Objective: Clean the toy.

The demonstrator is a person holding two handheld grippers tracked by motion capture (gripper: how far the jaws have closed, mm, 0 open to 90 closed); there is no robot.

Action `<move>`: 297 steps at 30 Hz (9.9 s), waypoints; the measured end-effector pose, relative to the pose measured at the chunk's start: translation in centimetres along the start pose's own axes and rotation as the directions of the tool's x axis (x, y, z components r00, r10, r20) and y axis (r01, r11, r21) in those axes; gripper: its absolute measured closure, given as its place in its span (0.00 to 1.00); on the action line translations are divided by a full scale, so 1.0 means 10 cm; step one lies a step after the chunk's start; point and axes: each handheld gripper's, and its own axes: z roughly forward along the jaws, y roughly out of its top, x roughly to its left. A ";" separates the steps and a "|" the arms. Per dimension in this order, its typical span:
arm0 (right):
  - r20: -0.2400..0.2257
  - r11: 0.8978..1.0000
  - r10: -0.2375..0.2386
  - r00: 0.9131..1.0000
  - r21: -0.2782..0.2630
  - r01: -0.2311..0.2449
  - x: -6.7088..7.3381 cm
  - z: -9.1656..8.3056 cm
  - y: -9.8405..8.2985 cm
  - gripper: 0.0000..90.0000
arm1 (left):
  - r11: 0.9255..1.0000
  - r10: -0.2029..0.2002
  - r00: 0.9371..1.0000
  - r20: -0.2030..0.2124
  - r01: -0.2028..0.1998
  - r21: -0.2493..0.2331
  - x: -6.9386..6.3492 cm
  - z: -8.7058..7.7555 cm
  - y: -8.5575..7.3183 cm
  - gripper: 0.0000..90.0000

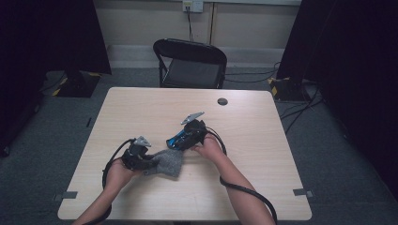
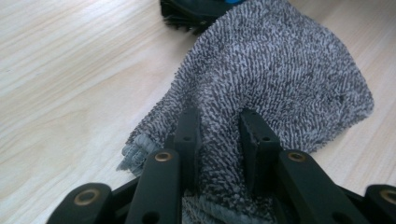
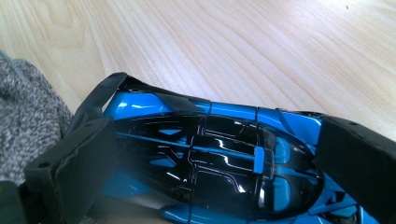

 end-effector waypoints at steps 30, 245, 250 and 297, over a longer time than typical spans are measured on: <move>-0.001 1.000 -0.003 1.000 -0.007 0.003 0.00 0.00 -0.01 0.00 | 0.988 -0.153 0.983 -0.100 0.150 -0.036 0.54 -0.07 0.02 0.78; -0.007 1.000 0.002 1.000 -0.026 -0.003 -0.01 0.01 -0.03 0.00 | 0.998 -0.061 0.997 -0.047 0.062 0.022 0.59 0.91 1.32 0.88; -0.009 1.000 -0.004 1.000 -0.025 0.003 -0.01 0.00 -0.03 0.00 | 0.998 -0.057 0.997 -0.043 0.058 0.028 0.60 0.88 1.28 0.88; -0.014 0.999 0.016 1.000 -0.044 -0.016 -0.02 0.02 -0.04 0.00 | 0.998 -0.025 1.000 0.003 0.025 0.054 0.59 0.44 0.77 0.89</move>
